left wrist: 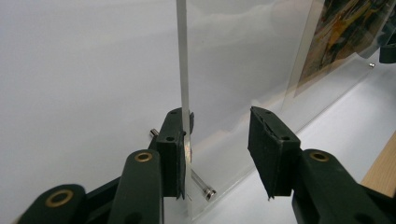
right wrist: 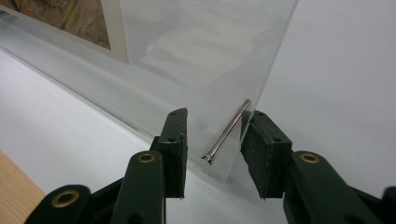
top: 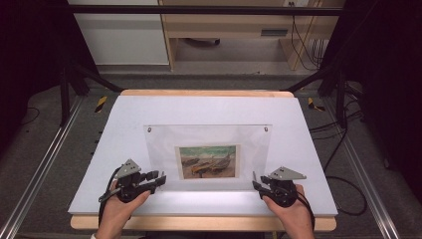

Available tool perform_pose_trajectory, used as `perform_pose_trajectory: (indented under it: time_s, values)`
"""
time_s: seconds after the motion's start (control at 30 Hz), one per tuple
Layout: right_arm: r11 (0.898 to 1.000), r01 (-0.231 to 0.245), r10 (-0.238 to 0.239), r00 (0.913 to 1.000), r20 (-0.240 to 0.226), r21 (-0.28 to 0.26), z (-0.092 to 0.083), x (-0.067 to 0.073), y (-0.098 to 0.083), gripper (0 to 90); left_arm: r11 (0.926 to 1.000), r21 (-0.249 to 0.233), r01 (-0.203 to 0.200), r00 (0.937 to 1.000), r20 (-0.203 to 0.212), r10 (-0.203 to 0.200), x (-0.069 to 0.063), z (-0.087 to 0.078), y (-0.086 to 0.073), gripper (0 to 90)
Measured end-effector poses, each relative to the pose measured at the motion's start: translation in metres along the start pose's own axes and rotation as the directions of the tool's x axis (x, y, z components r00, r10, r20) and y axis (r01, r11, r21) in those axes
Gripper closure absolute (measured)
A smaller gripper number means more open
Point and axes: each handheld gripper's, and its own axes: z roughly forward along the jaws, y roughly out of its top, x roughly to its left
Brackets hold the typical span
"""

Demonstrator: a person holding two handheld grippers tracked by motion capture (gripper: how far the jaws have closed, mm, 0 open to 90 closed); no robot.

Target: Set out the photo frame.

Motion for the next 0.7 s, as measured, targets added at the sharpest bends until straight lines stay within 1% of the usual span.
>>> perform_pose_trajectory:
  time_s: [0.07,0.17,0.7]
  values:
    - [1.0,0.01,-0.01,0.9999,0.003,-0.001,0.0002,-0.0002,-0.0003,61.7,1.0,0.004,-0.004,1.0,0.0,0.004,-0.0003,-0.0003,-0.0004,57.1]
    - [1.0,-0.001,0.001,1.0,0.002,0.006,-0.0002,0.001,-0.001,61.8,0.9999,0.008,-0.007,1.0,0.0,0.007,-0.0005,-0.0005,-0.0007,57.0]
    - [1.0,0.008,-0.008,1.0,0.0,0.009,0.0,0.0011,-0.0021,61.7,0.9999,0.01,-0.012,0.9999,-0.006,0.012,-0.0028,-0.0007,-0.0017,56.3]
